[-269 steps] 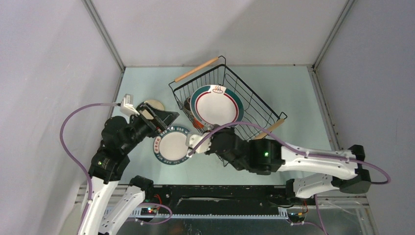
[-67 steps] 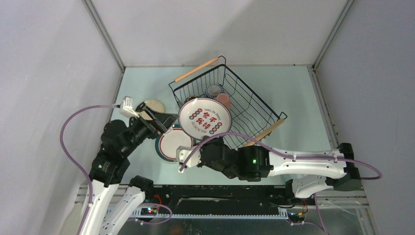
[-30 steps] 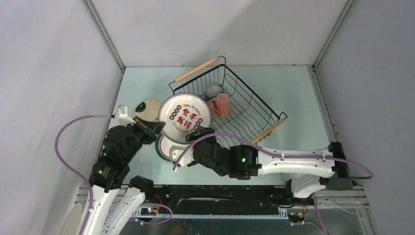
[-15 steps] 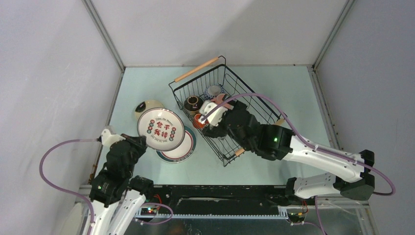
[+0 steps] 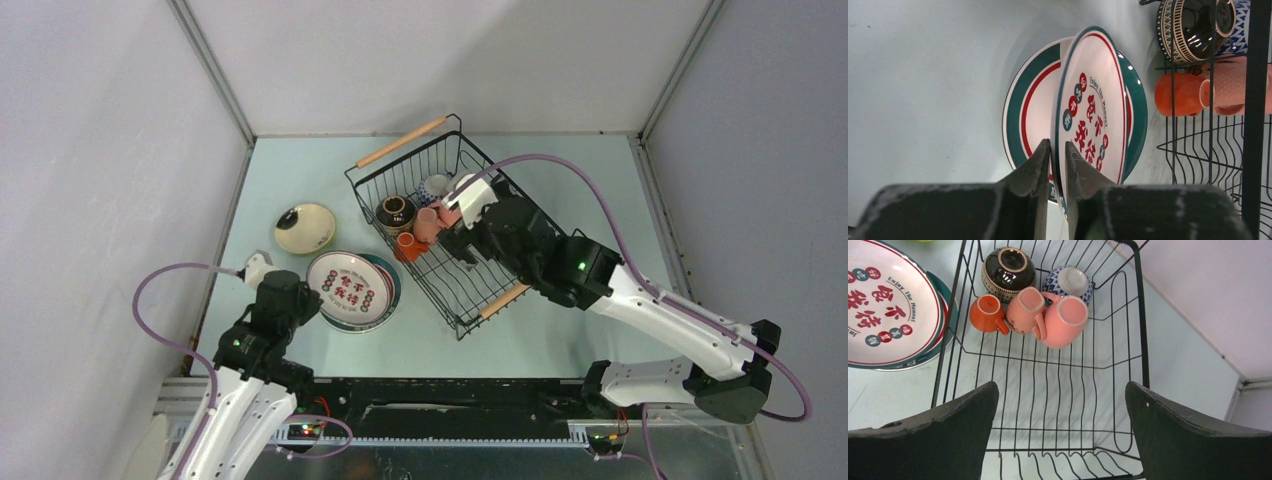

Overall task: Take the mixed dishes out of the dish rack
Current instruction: Place the plate at the center of the board.

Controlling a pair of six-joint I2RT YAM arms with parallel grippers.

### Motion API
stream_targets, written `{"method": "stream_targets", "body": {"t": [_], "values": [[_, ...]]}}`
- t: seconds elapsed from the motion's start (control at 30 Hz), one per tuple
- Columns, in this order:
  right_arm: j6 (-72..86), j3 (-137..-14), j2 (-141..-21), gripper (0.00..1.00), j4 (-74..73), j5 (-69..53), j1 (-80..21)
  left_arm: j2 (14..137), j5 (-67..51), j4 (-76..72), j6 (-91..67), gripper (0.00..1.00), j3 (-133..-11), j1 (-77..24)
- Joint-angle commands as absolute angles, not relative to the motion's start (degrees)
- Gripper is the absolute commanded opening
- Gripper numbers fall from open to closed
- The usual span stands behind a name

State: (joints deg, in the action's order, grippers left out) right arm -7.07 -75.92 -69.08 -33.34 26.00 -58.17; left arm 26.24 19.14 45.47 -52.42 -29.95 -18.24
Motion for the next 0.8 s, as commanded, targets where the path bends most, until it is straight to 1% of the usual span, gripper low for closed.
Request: {"method": "stream_targets", "body": {"t": [0.0,0.03,0.07,0.1,0.13,0.17,0.23,0.27,0.3,0.43,0.5,0.77], "values": [[-1.1,-78.0,-68.2,1.0,-36.0,22.5,-55.0,26.7,17.6,39.3,-52.1,0.27,-29.2,-18.3],[-0.5,-78.0,-68.4,1.0,-36.2,21.5,-54.5,26.9,17.2,39.2,-52.1,0.31,-28.8,-18.3],[-0.4,-78.0,-68.5,1.0,-36.5,20.9,-53.5,26.9,17.1,39.0,-52.0,0.4,-28.7,-18.3],[1.0,-78.0,-68.6,1.0,-36.7,19.7,-53.1,27.1,17.0,39.0,-51.9,0.44,-28.5,-18.3],[1.4,-78.0,-68.7,1.0,-36.9,19.1,-52.2,27.1,16.9,39.1,-51.8,0.51,-28.5,-18.3],[2.0,-78.0,-68.8,0.99,-36.9,18.0,-51.8,27.2,16.8,39.1,-51.7,0.54,-28.5,-18.3],[2.6,-78.0,-69.0,0.99,-37.0,16.4,-50.6,27.4,16.7,39.4,-51.3,0.67,-28.6,-18.3],[2.8,-78.0,-69.2,1.0,-37.0,15.9,-49.9,27.6,16.4,39.4,-51.2,0.71,-28.6,-18.3],[3.2,-78.0,-69.4,1.0,-37.0,15.0,-49.5,27.7,16.3,39.5,-51.0,0.78,-28.8,-18.3],[4.7,-78.0,-70.2,0.99,-37.2,12.1,-46.9,28.9,15.7,40.0,-50.4,0.94,-29.3,-18.3],[5.5,-78.0,-70.6,1.0,-37.2,10.4,-45.7,29.9,15.2,40.1,-50.0,0.98,-29.6,-18.3],[7.3,-78.0,-72.8,1.0,-36.3,5.3,-41.5,35.3,12.3,39.4,-47.9,1.0,-30.5,-18.3]]}}
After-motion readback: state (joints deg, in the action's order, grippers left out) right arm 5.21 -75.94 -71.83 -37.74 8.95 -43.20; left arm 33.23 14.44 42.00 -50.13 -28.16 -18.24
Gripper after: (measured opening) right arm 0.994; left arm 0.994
